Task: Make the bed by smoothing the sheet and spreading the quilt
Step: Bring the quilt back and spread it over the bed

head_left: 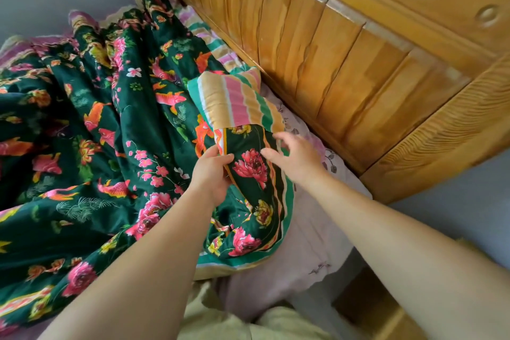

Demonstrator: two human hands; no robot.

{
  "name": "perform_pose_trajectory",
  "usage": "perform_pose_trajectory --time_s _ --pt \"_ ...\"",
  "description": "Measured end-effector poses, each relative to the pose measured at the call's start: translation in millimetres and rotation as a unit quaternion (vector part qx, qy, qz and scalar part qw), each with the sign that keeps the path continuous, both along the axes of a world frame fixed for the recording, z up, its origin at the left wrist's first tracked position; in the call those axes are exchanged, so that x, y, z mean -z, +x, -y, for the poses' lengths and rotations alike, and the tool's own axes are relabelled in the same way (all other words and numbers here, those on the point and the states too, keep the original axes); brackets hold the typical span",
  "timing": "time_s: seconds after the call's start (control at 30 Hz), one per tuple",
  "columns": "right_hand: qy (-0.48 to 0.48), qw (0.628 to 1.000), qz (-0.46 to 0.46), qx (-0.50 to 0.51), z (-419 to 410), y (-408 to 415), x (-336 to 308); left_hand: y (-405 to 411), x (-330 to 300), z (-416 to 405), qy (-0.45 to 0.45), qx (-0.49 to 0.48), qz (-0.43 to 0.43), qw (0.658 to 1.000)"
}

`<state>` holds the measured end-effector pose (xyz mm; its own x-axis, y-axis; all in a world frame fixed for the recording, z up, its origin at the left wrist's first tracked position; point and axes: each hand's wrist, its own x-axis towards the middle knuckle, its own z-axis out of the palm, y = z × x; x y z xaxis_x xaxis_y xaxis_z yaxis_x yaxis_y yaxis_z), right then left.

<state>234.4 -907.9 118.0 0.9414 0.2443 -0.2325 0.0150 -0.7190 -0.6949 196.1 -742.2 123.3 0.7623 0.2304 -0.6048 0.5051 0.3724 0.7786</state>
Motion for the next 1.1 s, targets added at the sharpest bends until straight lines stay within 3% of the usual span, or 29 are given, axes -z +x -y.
perform_pose_trajectory --time_s 0.07,0.2,0.4,0.57,0.73,0.93,1.0,1.1 --pt "-0.039 0.999 -0.009 0.021 8.6 13.0 3.1 0.5 -7.5 -5.0 -0.008 0.027 0.029 0.999" --pt "-0.092 0.992 0.054 -0.06 3.2 49.1 -7.6 0.3 -24.1 -21.6 0.012 0.089 0.052 0.995" --pt "-0.053 0.986 0.005 -0.16 -25.9 79.1 -27.4 -3.4 -32.7 -45.5 0.005 0.065 0.052 0.997" --pt "-0.012 0.982 0.013 -0.186 -43.8 80.3 -39.8 -4.2 -38.7 -54.7 0.011 0.059 0.031 0.998" --pt "0.09 0.968 -0.091 -0.218 -44.0 75.5 -47.5 -5.7 -36.6 -61.6 0.045 0.052 -0.011 0.998" --pt "0.07 0.976 -0.024 -0.207 -58.5 73.0 -54.7 -11.5 -41.1 -63.2 0.039 0.056 -0.061 0.996" --pt "0.069 0.977 -0.06 -0.191 -59.2 73.0 -53.7 -10.4 -41.0 -63.0 0.067 0.047 -0.06 0.995" --pt "0.007 0.977 -0.075 -0.198 -53.1 68.5 -55.2 -7.0 -38.1 -58.9 0.185 0.095 -0.048 0.977"
